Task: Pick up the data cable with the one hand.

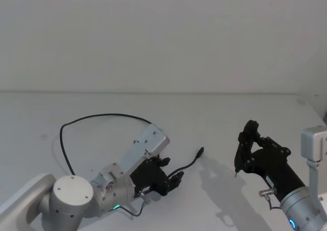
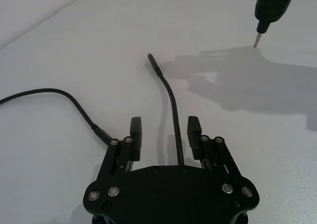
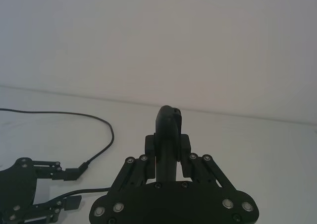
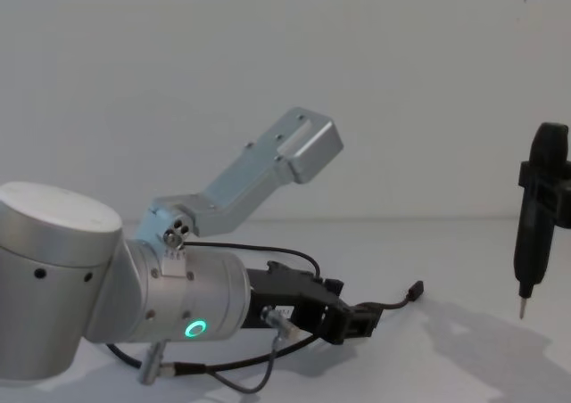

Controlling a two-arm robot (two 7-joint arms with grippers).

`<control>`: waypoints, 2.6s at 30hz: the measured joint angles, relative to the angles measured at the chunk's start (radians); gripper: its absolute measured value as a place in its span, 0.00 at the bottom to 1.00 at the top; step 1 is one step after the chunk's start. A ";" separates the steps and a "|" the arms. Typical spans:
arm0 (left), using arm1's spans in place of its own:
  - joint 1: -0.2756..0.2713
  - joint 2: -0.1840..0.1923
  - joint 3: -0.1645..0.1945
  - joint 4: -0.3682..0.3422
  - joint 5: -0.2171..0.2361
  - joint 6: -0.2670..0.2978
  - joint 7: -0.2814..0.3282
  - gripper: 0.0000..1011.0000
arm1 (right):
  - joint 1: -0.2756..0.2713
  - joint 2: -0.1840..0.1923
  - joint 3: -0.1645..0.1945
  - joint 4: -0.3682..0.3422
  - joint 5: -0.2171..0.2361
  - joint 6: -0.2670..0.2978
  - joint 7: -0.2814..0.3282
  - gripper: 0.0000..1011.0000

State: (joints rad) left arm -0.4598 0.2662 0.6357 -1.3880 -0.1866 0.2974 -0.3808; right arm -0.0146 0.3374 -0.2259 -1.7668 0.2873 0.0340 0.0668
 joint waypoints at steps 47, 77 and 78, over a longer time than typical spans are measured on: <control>0.021 0.039 -0.060 -0.074 -0.037 -0.012 -0.114 0.04 | 0.000 0.000 0.000 0.000 0.000 0.000 0.000 0.28; 0.053 0.167 -0.103 -0.186 -0.159 -0.016 -0.287 0.04 | 0.020 -0.030 -0.001 0.002 -0.010 -0.052 0.001 0.28; 0.054 0.168 -0.104 -0.188 -0.160 -0.016 -0.289 0.04 | 0.026 -0.036 -0.002 0.006 -0.012 -0.062 0.001 0.28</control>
State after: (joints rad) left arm -0.4061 0.4347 0.5317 -1.5757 -0.3469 0.2814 -0.6697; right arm 0.0113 0.3012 -0.2279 -1.7613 0.2752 -0.0279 0.0674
